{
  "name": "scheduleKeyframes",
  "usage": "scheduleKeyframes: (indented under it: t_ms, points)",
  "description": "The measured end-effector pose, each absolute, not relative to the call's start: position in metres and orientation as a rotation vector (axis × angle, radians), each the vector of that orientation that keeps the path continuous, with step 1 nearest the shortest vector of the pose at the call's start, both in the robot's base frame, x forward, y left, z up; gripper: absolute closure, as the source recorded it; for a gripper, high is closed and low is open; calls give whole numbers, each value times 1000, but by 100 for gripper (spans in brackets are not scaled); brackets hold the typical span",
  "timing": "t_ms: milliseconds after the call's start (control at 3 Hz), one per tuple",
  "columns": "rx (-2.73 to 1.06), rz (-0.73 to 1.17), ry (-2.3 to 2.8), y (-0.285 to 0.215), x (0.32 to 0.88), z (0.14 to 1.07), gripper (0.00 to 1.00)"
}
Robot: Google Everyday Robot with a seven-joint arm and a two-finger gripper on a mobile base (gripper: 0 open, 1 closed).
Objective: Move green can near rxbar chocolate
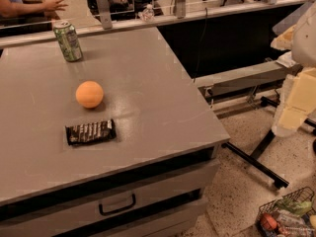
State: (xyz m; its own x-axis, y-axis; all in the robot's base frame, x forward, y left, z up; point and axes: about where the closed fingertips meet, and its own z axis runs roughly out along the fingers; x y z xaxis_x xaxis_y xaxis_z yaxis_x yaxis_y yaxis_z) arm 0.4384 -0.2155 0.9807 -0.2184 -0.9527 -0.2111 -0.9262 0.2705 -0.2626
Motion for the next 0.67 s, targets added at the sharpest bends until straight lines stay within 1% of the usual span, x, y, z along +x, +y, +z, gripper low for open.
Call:
scheduleKeyframes:
  t_ms: [667]
  points:
    - [-1704,-96,2205,-214,440,983,0]
